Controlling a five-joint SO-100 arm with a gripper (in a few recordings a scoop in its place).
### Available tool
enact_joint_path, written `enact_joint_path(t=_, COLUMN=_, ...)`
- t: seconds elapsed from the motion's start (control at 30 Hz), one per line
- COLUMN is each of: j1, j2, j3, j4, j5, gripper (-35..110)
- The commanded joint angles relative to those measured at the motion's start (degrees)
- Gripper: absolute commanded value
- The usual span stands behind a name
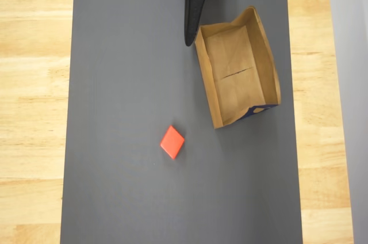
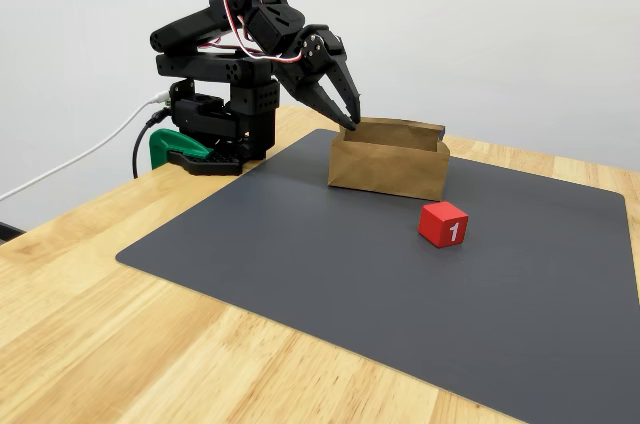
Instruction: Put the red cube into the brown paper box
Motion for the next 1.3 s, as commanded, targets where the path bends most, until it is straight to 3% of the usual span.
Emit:
enact_joint_path(t=0.0, j1=0.9, j2=0.0, j3=-0.1, j4=0.4, j5=-0.5, gripper=0)
enact_joint_path(t=1.07, j1=-0.1, j2=0.0, j3=-0.1, j4=0.4, j5=-1.6, gripper=0)
enact_joint_path(t=1.27, j1=0.7, j2=0.0, j3=-0.2, j4=0.9, j5=-1.8, gripper=6)
